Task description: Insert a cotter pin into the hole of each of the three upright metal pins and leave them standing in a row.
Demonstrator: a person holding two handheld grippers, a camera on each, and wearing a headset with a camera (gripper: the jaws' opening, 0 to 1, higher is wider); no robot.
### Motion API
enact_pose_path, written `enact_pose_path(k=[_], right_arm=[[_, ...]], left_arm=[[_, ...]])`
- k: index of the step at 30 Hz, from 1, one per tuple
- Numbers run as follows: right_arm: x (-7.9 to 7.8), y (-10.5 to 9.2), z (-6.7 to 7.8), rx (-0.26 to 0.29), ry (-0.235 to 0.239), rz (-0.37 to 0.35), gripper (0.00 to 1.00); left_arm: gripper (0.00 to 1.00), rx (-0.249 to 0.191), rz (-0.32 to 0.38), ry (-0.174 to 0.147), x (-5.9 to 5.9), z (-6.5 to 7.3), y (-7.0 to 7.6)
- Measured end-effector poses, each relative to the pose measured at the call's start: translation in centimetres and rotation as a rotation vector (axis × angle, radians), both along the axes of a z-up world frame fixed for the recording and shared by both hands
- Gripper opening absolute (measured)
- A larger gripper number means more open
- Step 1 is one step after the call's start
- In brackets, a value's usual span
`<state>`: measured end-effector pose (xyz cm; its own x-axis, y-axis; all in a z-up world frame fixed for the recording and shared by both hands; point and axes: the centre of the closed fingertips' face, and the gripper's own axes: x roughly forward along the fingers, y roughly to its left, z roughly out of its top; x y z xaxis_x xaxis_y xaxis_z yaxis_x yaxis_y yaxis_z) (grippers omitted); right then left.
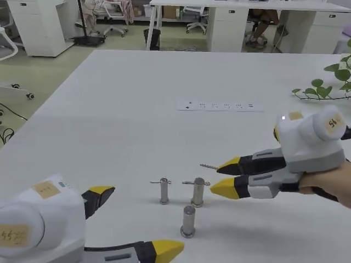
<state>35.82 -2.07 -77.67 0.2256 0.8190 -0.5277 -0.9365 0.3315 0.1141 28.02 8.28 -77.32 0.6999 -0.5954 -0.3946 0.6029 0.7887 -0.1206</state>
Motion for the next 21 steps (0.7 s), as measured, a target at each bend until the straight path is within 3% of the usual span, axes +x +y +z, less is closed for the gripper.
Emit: enact_pose_path(k=[7, 16, 21], right_arm=[[2.7, -0.3, -0.7, -0.04, -0.025, -0.079, 0.31], [6.0, -1.4, -3.9, -0.17, -0.038, -0.133, 0.26], [7.0, -1.7, -5.3, -0.226, -0.032, -0.132, 0.24]], left_arm=[[0.94, -0.018, 0.019, -0.013, 0.6, 0.3, 0.1], [0.9, -0.016, 0.037, -0.032, 1.0, 0.3, 0.5], [0.88, -0.014, 0.041, -0.03, 1.0, 0.1, 0.6]])
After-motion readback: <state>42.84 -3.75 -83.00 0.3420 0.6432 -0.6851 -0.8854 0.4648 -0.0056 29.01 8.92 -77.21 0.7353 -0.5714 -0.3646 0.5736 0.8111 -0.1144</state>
